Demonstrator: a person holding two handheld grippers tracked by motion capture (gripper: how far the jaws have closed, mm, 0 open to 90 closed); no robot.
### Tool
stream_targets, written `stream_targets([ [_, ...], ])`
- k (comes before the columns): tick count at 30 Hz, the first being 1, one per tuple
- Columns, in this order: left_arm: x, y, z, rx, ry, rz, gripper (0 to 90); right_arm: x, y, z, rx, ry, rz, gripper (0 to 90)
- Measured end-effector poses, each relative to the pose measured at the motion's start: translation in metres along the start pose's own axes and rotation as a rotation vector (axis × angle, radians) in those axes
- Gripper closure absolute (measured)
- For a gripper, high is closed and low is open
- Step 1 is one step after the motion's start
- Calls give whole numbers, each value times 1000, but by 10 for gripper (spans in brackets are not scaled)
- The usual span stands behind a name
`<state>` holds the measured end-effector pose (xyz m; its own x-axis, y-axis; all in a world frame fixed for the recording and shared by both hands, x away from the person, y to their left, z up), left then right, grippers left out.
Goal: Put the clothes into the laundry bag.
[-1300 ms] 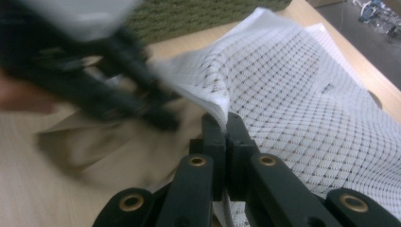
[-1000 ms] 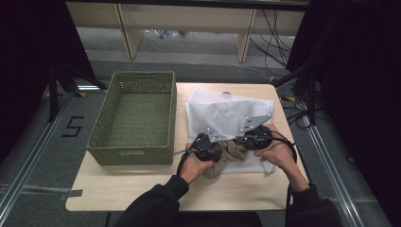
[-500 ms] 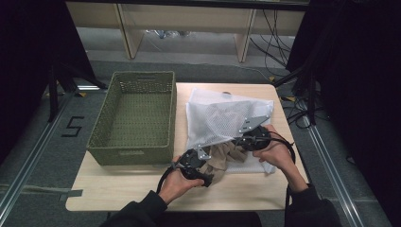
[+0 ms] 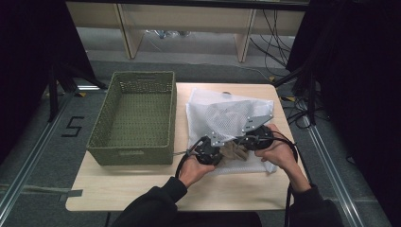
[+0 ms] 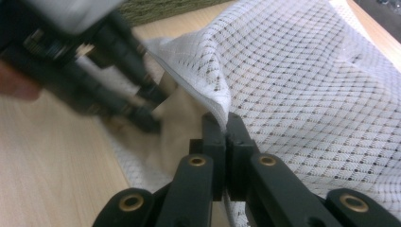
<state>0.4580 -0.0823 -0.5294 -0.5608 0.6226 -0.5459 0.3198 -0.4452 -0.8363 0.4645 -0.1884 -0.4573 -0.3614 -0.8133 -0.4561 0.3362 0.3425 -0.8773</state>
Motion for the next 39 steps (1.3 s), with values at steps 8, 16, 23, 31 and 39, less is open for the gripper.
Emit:
stream_targets([
  [8,-1,28,-38,-150,-83,-14,719,9,5,-4,-17,20,-39,900],
  [16,14,4,-22,-107,-65,-35,351,22,25,-9,-43,9,-93,900],
  [23,40,-16,2,-35,-51,-84,222,23,32,-10,-42,7,-113,900],
  [31,23,15,-3,-31,12,-87,726,22,33,-11,-52,-16,-115,900],
  [39,-9,33,-31,-145,-81,11,798,29,36,-23,-87,-21,-140,900],
])
Point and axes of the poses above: each handheld gripper's, and its own axes: y roughly forward along the jaws, x roughly out of its underside, z roughly to its right, the point moved 8 cm from there along y, roughly forward along the jaws, and after that the axes turned 15 degrees about -z, right-handed, at the moved point
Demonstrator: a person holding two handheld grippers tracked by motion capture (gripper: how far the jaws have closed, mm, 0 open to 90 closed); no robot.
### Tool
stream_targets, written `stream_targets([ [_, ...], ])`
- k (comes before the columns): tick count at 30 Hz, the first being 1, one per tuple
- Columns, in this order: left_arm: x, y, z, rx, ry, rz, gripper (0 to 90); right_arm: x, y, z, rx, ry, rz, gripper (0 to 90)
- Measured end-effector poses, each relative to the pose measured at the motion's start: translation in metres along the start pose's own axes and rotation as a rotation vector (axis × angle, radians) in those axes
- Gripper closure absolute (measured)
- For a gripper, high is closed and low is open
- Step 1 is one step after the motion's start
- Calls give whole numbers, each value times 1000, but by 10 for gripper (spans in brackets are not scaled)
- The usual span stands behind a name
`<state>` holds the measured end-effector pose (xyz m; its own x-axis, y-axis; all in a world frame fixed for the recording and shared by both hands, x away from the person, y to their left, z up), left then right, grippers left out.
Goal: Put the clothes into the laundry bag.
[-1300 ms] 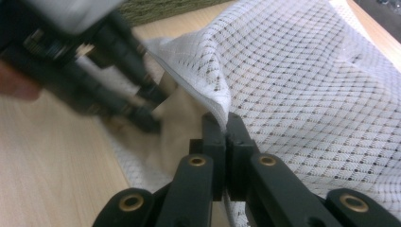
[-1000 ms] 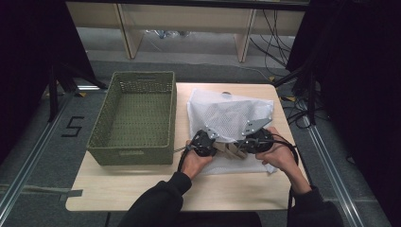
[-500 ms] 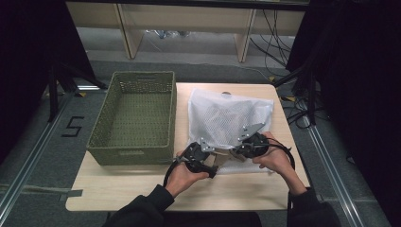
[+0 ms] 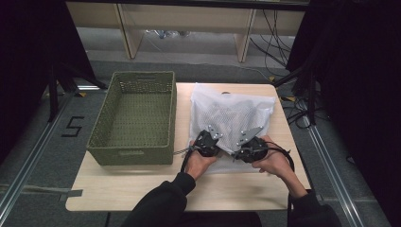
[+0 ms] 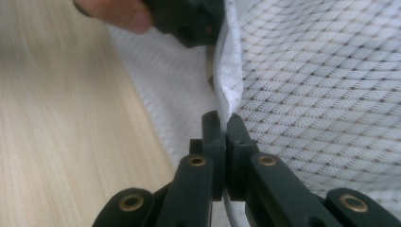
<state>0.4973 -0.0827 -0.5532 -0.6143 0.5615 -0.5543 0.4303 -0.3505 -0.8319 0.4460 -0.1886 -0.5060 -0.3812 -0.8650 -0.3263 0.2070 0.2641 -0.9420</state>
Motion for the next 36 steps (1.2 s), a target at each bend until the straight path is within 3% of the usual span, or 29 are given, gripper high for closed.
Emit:
stream_targets([
  [1,1,2,2,6,-6,1,772,1,5,-1,-10,0,-10,900],
  [4,11,-3,6,33,32,-22,668,5,19,-1,-27,4,-34,900],
  [7,22,-16,8,60,2,-29,529,7,26,1,-28,23,-41,900],
  [10,38,-32,9,70,18,-46,433,6,28,3,-24,19,-39,900],
  [14,60,-50,11,82,32,-62,377,5,31,5,-19,15,-50,900],
  [17,71,-49,16,106,63,-98,318,4,34,5,-18,22,-56,900],
  [22,72,-34,20,108,106,-146,255,0,35,3,-13,9,-45,900],
  [23,71,-31,20,106,104,-148,278,-1,35,2,-22,1,-39,900],
  [25,66,-28,18,109,107,-105,359,-1,35,0,-21,-9,-39,900],
  [27,65,-28,13,111,86,-85,588,-3,37,0,-25,-22,-40,900],
  [30,66,-29,13,108,85,-83,778,-6,41,-1,-25,-8,-41,900],
  [33,69,-31,14,97,99,-89,865,-12,48,3,-8,-5,-39,900],
  [34,70,-32,15,117,111,-89,870,-15,51,6,-2,6,-40,900],
  [36,75,-35,18,149,89,-93,877,-20,55,14,35,15,-35,900],
])
Point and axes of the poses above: each handheld gripper's, and its own axes: y roughly forward along the jaws, x roughly out of its underside, z roughly to its right, the point moved 8 cm from there along y, roughly forward along the jaws, and after that the axes turned 15 degrees about -z, right-handed, at the moved point
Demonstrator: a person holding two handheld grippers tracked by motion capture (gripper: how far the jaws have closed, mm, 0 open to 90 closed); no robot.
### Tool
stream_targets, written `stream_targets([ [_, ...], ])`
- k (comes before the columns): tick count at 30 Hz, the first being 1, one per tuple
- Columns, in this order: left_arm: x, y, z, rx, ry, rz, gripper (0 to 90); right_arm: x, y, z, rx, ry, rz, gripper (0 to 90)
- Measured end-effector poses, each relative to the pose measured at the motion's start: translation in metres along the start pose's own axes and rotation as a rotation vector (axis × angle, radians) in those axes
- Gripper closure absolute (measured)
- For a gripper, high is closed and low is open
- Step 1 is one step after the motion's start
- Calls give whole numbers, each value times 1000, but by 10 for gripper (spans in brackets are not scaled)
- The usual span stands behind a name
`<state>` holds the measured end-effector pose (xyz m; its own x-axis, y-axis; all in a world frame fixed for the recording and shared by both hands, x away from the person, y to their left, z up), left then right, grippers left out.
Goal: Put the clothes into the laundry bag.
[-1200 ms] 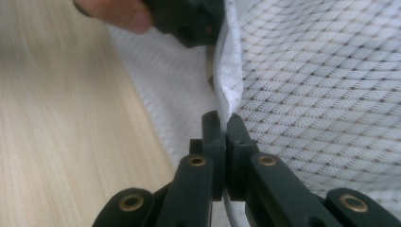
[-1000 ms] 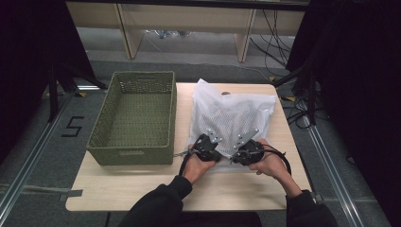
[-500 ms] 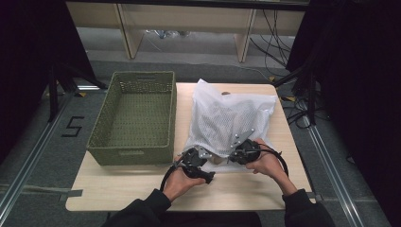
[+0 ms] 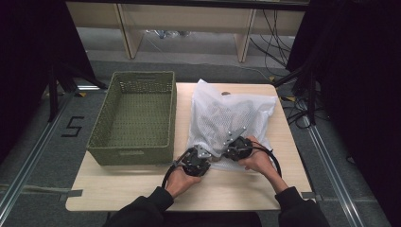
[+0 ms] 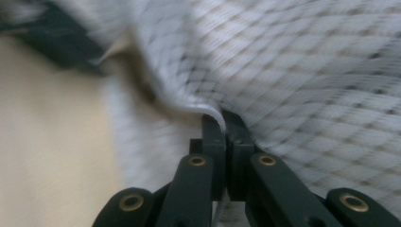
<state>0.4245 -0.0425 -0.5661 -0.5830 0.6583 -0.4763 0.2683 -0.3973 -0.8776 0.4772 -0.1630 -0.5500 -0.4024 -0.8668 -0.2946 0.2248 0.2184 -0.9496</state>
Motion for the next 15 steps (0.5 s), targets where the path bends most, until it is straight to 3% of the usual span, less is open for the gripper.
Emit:
stream_targets([
  [2,3,-2,1,2,27,-13,879,-4,3,9,8,25,1,900],
  [3,5,-2,3,10,14,-15,881,-6,4,15,16,48,15,900],
  [4,5,-3,4,10,28,-15,881,-7,6,21,26,61,10,900],
  [6,7,-3,9,27,26,-15,881,-10,9,35,84,58,2,900],
  [9,7,-3,15,39,40,-21,880,-16,13,56,129,102,9,900],
  [12,6,-3,18,24,66,-15,879,-20,17,74,125,145,13,900],
  [15,7,-4,17,33,64,-19,875,-22,18,81,128,146,25,900],
])
Point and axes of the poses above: each handheld gripper's, and its own axes: y roughly forward along the jaws, x roughly out of its underside, z roughly to its right, the point moved 8 cm from there along y, roughly forward along the jaws, and after that the axes turned 15 degrees about -z, right-handed, at the moved point
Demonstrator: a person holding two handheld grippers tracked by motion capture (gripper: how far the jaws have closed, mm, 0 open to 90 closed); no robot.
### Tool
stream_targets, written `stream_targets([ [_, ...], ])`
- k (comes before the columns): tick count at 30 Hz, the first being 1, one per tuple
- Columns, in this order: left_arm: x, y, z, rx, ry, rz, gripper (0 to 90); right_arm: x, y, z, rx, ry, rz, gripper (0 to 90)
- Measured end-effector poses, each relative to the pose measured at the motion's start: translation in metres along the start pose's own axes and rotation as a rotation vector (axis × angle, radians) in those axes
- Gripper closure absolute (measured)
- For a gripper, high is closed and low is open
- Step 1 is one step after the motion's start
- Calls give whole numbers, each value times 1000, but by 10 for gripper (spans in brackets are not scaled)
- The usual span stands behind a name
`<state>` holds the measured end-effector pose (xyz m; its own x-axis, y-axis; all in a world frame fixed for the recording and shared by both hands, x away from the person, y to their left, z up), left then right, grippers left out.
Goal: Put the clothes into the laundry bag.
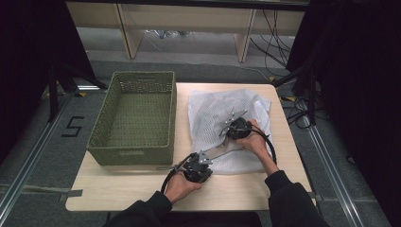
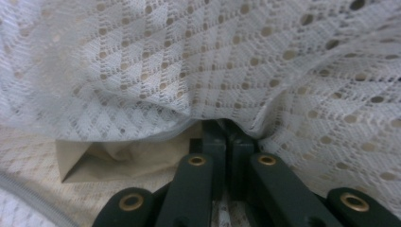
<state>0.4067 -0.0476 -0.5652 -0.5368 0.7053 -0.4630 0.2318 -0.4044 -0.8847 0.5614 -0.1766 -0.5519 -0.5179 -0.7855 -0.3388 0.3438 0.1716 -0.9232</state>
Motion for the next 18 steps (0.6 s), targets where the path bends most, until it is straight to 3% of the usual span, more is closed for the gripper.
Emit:
stream_targets([
  [3,0,0,0,5,-20,10,868,3,-5,-1,2,-22,8,900],
  [4,1,0,-1,-6,-22,-3,865,5,-8,-5,-12,-8,-5,900],
  [5,1,0,-1,-2,-20,-2,862,7,-11,-8,-19,-45,-5,900],
  [6,1,-1,0,9,-19,2,862,10,-17,-12,-28,-45,-12,900],
  [10,2,-3,-2,-11,-18,3,859,21,-42,-26,-51,-64,9,900],
  [12,1,-4,-2,-6,-6,14,858,25,-52,-34,-56,-83,48,900],
  [15,1,-4,-2,-11,0,11,856,39,-59,-54,-87,-139,30,900],
  [18,2,-4,-2,-12,7,10,852,57,-58,-70,-82,-221,-23,900],
])
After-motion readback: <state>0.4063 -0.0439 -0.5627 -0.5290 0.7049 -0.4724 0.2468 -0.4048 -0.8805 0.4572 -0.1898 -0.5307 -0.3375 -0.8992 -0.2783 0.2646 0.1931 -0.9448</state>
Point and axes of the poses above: each handheld gripper's, and its own axes: y roughly forward along the jaws, x roughly out of its underside, z roughly to its right, the point moved 8 cm from there along y, roughly forward along the jaws, and after that the axes turned 15 degrees about -z, right-handed, at the moved point
